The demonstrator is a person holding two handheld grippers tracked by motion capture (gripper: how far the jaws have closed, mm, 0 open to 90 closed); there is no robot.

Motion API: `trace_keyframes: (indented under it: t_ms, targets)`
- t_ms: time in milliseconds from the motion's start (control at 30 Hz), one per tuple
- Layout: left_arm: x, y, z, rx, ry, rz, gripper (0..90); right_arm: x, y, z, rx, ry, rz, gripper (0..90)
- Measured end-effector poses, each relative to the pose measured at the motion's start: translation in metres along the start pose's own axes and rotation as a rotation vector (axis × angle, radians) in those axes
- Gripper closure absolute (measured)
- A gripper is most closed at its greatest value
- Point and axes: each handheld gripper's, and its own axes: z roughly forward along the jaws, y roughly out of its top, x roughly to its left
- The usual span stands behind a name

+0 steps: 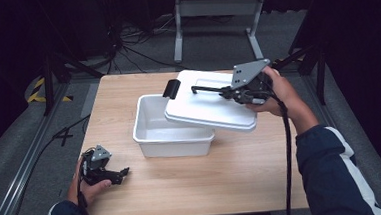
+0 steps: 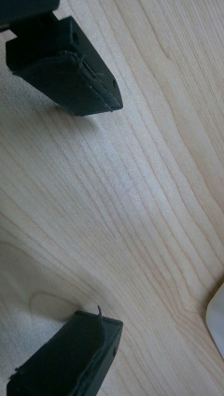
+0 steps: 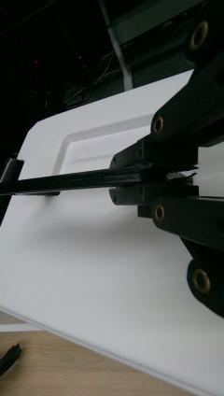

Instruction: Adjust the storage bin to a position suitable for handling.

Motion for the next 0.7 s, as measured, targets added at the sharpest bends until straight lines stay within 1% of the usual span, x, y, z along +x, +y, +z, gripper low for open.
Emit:
trace_keyframes:
  t_ms: [33,67,133,167,200,233,267,300,333,400,533,700]
  targets:
    - [0.0,0.0,0.0,0.005,0.0,0.0,0.3,-0.001,-0.005,-0.006,-0.004,-0.009,0.014,84.6]
    - [0.0,0.0,0.0,-0.003,0.001,-0.001,0.3,-0.002,-0.008,-0.009,-0.009,-0.011,0.02,84.6]
    - [0.0,0.0,0.0,0.002,0.0,-0.003,0.3,-0.003,-0.014,-0.015,-0.011,-0.024,0.027,84.6]
    - [0.0,0.0,0.0,-0.001,0.001,-0.004,0.3,-0.003,-0.022,-0.022,-0.011,-0.032,0.042,84.6]
    - [0.0,0.0,0.0,-0.003,0.001,-0.001,0.3,-0.003,-0.022,-0.022,-0.011,-0.032,0.042,84.6]
    - [0.0,0.0,0.0,-0.001,0.001,-0.003,0.3,-0.004,-0.029,-0.027,-0.004,-0.044,0.051,84.6]
    - [0.0,0.0,0.0,-0.001,0.001,-0.003,0.3,-0.004,-0.029,-0.027,-0.004,-0.044,0.051,84.6]
    - [0.0,0.0,0.0,-0.001,0.001,-0.003,0.3,-0.004,-0.033,-0.03,-0.007,-0.047,0.054,84.6]
    - [0.0,0.0,0.0,0.002,0.0,-0.003,0.3,-0.005,-0.042,-0.037,-0.005,-0.058,0.071,84.5]
    - [0.0,0.0,0.0,-0.004,0.001,-0.004,0.3,-0.005,-0.049,-0.043,-0.005,-0.074,0.08,84.6]
    - [0.0,0.0,0.0,-0.004,0.001,0.002,0.4,-0.006,-0.068,-0.057,-0.018,-0.097,0.118,84.6]
    - [0.0,0.0,0.0,0.002,0.002,0.002,0.3,-0.006,-0.093,-0.071,-0.003,-0.127,0.156,84.6]
